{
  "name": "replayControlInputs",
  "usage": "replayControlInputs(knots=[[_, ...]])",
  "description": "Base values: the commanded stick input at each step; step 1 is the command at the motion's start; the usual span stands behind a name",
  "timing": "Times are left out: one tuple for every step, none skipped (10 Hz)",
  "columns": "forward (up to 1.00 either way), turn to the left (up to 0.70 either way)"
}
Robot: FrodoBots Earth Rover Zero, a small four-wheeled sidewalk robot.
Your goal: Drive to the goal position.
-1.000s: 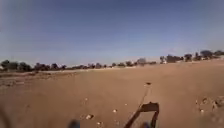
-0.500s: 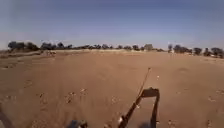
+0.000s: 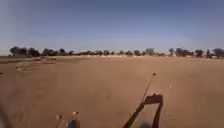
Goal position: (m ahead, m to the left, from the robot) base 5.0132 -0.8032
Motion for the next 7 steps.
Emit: replayControlInputs(knots=[[1.0,0.0],[1.0,0.0],[1.0,0.0],[1.0,0.0],[1.0,-0.01],[1.0,-0.09],[1.0,-0.33]])
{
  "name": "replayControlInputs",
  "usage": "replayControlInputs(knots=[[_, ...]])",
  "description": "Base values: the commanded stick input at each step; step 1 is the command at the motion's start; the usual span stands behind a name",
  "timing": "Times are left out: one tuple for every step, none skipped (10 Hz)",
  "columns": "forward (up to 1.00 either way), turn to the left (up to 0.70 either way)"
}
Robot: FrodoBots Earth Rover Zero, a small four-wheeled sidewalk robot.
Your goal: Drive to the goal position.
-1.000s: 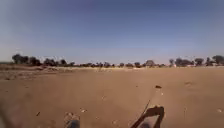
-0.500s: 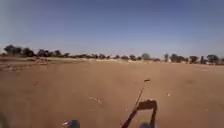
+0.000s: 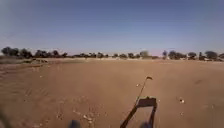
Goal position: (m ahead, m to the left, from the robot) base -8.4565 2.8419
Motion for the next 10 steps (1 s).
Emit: replayControlInputs(knots=[[1.0,-0.38],[1.0,-0.11],[1.0,0.0],[1.0,0.0],[1.0,0.0],[1.0,0.0],[1.0,0.0],[1.0,0.0],[1.0,0.0],[1.0,0.0]])
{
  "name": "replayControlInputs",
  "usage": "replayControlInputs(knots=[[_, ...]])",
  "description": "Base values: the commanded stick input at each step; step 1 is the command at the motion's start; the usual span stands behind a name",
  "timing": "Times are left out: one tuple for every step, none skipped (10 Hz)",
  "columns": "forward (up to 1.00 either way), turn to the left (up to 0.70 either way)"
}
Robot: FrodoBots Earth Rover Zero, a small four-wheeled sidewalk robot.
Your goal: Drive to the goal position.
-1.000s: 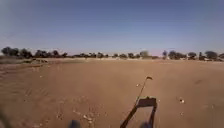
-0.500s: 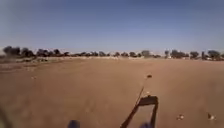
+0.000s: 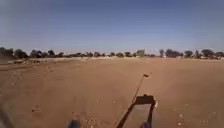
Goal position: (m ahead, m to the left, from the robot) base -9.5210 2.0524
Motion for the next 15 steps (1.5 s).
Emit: replayControlInputs(knots=[[1.0,0.0],[1.0,0.0],[1.0,0.0],[1.0,0.0],[1.0,-0.02],[1.0,-0.11],[1.0,-0.39],[1.0,-0.39],[1.0,-0.39],[1.0,-0.37],[1.0,-0.2],[1.0,-0.02],[1.0,0.0],[1.0,0.0],[1.0,0.0]])
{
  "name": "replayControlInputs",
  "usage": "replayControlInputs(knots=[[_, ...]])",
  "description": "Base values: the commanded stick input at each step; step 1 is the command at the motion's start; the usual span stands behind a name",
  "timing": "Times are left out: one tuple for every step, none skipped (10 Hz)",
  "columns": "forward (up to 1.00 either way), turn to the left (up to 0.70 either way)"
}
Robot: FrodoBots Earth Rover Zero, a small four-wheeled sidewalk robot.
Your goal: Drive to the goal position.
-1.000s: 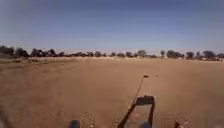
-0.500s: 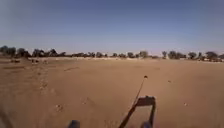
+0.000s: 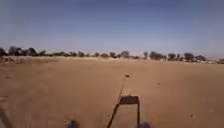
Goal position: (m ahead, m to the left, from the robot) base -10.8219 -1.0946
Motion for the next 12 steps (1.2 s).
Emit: replayControlInputs(knots=[[1.0,0.0],[1.0,0.0],[1.0,0.0],[1.0,0.0],[1.0,0.0],[1.0,0.0],[1.0,0.0],[1.0,0.0],[1.0,0.0],[1.0,0.0],[1.0,0.0],[1.0,0.0]])
